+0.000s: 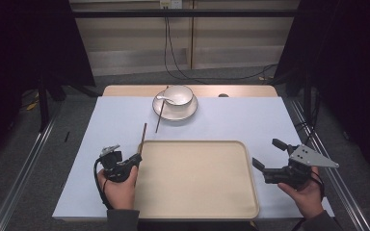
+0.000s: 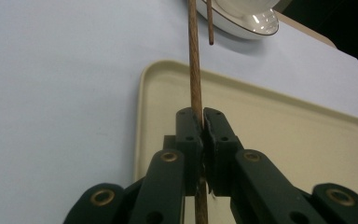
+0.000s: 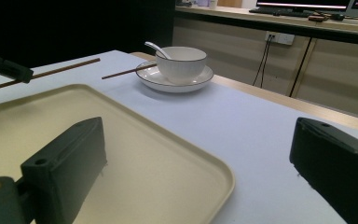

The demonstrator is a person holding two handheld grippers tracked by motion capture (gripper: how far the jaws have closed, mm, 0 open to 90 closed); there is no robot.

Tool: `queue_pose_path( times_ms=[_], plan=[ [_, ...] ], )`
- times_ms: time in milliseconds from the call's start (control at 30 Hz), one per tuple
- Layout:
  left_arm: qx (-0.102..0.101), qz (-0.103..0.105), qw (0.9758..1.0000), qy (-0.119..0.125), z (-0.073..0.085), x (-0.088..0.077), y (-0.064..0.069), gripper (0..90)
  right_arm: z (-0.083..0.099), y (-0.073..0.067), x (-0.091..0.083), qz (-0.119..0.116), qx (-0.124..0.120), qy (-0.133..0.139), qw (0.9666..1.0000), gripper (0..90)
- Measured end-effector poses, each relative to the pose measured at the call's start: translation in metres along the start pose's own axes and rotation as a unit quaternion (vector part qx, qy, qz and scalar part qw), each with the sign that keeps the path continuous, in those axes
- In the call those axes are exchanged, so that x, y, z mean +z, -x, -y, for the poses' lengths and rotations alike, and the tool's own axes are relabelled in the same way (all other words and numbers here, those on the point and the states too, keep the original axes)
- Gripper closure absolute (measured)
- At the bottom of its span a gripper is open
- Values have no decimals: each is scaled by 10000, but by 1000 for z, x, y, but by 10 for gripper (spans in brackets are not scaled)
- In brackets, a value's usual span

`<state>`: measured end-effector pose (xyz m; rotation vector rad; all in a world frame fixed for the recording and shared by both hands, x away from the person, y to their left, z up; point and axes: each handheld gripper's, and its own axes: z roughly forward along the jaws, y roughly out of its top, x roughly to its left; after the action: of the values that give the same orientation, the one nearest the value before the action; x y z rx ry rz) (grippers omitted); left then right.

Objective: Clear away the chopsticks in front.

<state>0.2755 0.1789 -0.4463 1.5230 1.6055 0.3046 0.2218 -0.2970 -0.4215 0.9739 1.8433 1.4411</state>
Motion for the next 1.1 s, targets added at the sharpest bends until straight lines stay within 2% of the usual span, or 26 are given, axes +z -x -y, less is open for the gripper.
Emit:
queue_pose_path(
  times_ms=[33, 133, 167, 267, 300, 367, 567, 600, 667, 700, 800, 833, 867, 1067, 1100],
  plan=[
    [-64, 60, 10000, -23, 5, -2, -1, 856, 0, 0, 0, 13, -28, 4, 10000, 31],
    [-58, -28, 10000, -57, 14, -6, -3, 855, -1, 0, -1, 29, 9, 47, 10000, 31],
    [-52, 59, 9999, -81, 16, -7, -3, 855, -1, 0, -1, 23, 2, 51, 10000, 31],
    [-40, 2, 9999, -121, 24, -10, -2, 855, 0, 0, -1, 25, -13, 35, 10000, 31],
    [-50, 79, 9998, -178, 26, -12, -3, 856, -1, 0, -1, 39, -26, 31, 10000, 31],
    [10, 21, 9998, -180, 29, -14, -2, 855, -1, -1, -1, 35, -3, 37, 10000, 31],
    [73, 142, 9994, -297, 40, -19, -1, 855, -1, -1, -1, 38, -25, 58, 10000, 31],
    [-24, 154, 9995, -291, 42, -19, 0, 855, -1, -1, -1, 21, -33, 33, 10000, 31],
    [-3, 94, 9994, -337, 44, -18, -2, 855, -1, -1, -1, 13, -25, 27, 10000, 32],
    [75, 81, 9993, -369, 45, -18, -3, 855, -1, -1, -1, 8, -24, 24, 10000, 31],
    [-7, 59, 9991, -421, 48, -16, -1, 855, -1, -1, -1, -26, -34, 18, 10000, 32],
    [59, 95, 9990, -427, 48, -15, -2, 855, -1, -1, -1, -9, -44, 14, 10000, 32],
    [-2, 98, 9990, -439, 49, -14, -1, 855, -1, -2, 0, 6, -33, 22, 10000, 32],
    [-12, 123, 9988, -476, 50, -13, -1, 854, -1, -1, -1, 11, 34, 34, 10000, 31],
    [-12, 72, 9989, -461, 51, -13, 0, 854, -1, -1, -1, 11, 34, 34, 10000, 31]
  ],
)
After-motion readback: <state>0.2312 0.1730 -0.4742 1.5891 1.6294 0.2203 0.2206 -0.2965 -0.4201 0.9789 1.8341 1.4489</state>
